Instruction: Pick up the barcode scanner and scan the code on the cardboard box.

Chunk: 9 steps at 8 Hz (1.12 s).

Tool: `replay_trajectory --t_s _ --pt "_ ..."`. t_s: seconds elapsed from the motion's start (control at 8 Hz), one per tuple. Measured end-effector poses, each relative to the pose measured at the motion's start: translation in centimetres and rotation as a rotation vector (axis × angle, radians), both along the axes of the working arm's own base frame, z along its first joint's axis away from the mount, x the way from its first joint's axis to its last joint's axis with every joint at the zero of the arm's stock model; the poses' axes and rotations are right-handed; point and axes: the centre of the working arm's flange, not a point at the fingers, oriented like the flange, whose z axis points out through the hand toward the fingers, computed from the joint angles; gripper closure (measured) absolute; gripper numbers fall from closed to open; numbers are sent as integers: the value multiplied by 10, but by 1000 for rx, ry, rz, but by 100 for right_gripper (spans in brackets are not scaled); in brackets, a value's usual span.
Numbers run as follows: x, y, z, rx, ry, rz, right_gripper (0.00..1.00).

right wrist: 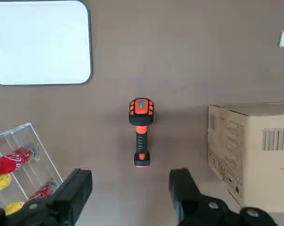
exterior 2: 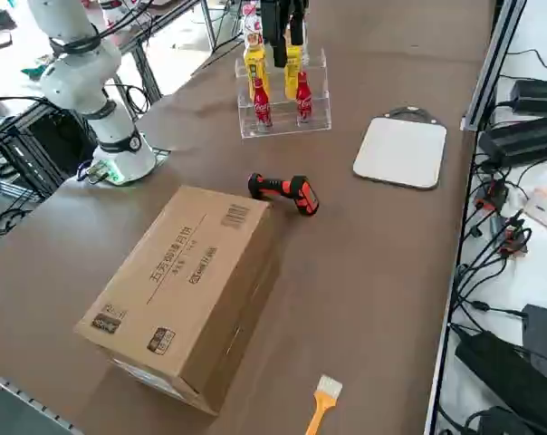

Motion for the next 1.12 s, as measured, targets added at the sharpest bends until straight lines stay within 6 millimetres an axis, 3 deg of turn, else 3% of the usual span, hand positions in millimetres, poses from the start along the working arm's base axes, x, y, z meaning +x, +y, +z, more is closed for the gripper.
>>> replay_trajectory --t_s 0.62,0.88,1.12 --pt "3 2 -7 -1 11 3 0" --pt "10 8 -31 -5 55 11 0" --pt "16 17 -72 -8 92 24 0"
